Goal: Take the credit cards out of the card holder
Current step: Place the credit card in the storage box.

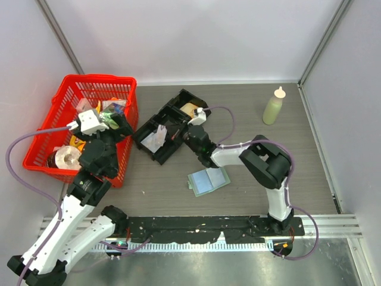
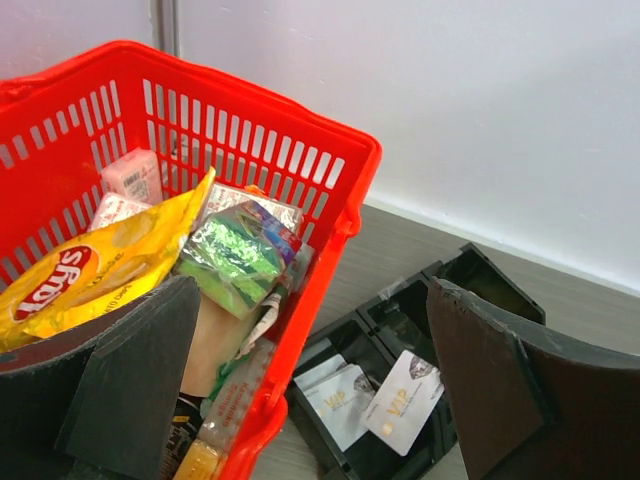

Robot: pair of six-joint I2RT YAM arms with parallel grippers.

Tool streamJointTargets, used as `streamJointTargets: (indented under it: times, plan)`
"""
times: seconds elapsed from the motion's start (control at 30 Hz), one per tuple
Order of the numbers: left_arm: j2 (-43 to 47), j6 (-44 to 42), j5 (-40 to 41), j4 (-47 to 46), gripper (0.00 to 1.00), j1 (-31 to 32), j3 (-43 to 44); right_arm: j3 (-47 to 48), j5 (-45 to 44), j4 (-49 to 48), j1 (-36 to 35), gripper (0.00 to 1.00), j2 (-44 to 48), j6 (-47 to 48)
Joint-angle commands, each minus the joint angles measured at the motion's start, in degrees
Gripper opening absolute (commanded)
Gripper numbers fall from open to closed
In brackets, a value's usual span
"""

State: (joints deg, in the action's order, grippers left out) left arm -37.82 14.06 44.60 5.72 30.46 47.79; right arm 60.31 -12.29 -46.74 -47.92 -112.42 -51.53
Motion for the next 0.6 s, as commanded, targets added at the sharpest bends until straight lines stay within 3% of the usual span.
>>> streamJointTargets:
  times: [0.0, 0.3, 0.57]
  plan:
    - [0.56, -1.76, 2.95, -5.19, 1.00, -0.84, -0.24, 4.37, -9.05, -5.47, -3.05, 0.01, -3.41, 0.64]
    - [1.17, -0.62, 1.72, -5.01, 1.00, -3.39, -0.50, 8.85, -14.68, -6.26, -8.15, 0.01, -9.13, 5.82]
    - [0.82, 0.17, 0.31, -4.66, 1.00, -4.18, -0.42, 7.28, -18.38, -5.64, -9.03, 0.17, -9.40, 8.46]
